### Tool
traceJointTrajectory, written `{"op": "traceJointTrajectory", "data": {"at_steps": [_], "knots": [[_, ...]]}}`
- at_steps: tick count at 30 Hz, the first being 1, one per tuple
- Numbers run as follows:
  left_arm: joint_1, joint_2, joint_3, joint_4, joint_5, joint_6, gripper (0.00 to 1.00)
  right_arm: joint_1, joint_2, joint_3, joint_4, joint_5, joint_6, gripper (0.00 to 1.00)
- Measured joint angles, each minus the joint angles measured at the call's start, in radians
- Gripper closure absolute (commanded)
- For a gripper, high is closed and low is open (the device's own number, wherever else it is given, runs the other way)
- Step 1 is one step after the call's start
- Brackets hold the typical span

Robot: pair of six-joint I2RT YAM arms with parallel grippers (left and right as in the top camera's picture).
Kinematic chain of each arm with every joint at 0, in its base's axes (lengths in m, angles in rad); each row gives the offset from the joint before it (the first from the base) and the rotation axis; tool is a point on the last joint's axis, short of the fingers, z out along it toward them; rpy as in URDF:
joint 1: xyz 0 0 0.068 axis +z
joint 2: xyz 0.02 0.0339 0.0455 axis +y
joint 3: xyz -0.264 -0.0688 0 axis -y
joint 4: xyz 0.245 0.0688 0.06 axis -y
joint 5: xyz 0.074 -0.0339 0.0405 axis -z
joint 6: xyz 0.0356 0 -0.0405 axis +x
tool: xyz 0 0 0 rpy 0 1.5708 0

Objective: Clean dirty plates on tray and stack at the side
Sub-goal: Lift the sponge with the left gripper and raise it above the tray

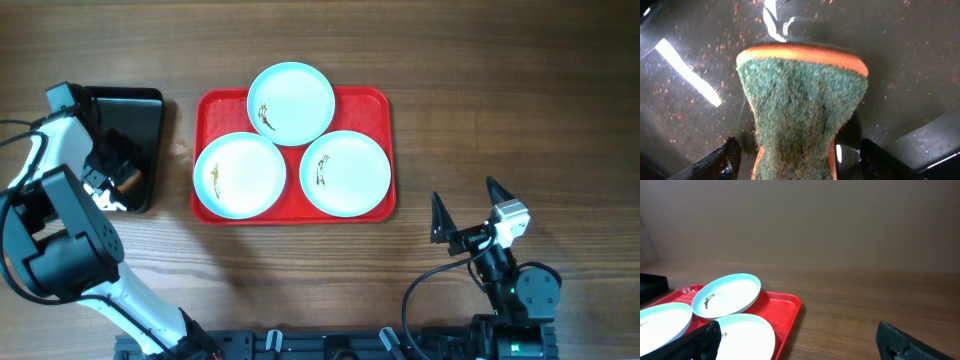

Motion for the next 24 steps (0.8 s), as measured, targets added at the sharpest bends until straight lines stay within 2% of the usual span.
{"op": "traceJointTrajectory", "data": {"at_steps": [3, 6, 13, 15, 16, 20, 22, 24], "knots": [[0.000, 0.000, 0.000, 0.011, 0.000, 0.003, 0.62, 0.000, 0.000, 0.000, 0.000, 0.000, 0.000, 0.00], [0.000, 0.000, 0.000, 0.010, 0.000, 0.002, 0.96, 0.000, 0.000, 0.000, 0.000, 0.000, 0.000, 0.00], [0.000, -0.033, 0.000, -0.016, 0.001, 0.004, 0.96, 0.000, 0.000, 0.000, 0.000, 0.000, 0.000, 0.00], [0.000, -0.127, 0.000, -0.010, 0.011, 0.004, 0.96, 0.000, 0.000, 0.000, 0.000, 0.000, 0.000, 0.00], [0.000, -0.241, 0.001, 0.021, 0.027, 0.004, 0.96, 0.000, 0.000, 0.000, 0.000, 0.000, 0.000, 0.00], [0.000, -0.520, 0.016, 0.092, 0.057, 0.003, 0.96, 0.000, 0.000, 0.000, 0.000, 0.000, 0.000, 0.00], [0.000, -0.540, 0.013, 0.127, 0.061, 0.003, 0.96, 0.000, 0.000, 0.000, 0.000, 0.000, 0.000, 0.00], [0.000, -0.479, -0.031, 0.212, 0.064, 0.003, 0.96, 0.000, 0.000, 0.000, 0.000, 0.000, 0.000, 0.00]]}}
